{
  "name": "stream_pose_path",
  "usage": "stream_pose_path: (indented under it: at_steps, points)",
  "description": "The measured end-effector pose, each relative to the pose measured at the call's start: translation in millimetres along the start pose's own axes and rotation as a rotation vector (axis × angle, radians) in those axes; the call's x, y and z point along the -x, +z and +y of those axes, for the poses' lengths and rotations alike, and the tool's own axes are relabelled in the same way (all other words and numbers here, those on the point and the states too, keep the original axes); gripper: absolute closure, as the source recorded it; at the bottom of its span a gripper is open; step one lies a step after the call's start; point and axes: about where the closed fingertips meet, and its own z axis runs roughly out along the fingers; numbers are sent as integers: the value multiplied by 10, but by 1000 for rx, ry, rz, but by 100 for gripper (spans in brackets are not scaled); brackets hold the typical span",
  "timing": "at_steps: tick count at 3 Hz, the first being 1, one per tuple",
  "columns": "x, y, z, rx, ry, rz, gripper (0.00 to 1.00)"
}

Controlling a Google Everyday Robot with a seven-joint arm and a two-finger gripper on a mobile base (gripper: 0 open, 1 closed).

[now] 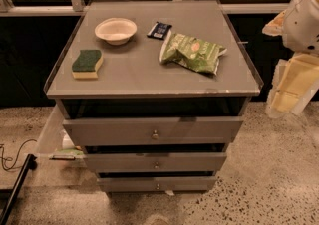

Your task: Open bottom drawer

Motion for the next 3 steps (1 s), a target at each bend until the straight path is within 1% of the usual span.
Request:
stream_pose_path:
  at_steps: [1, 2, 3]
  points:
    - [0, 1, 0, 0, 0, 0, 0]
    - [-30, 118, 41, 10, -2, -20, 0]
    - [-155, 416, 157, 28, -1, -85, 0]
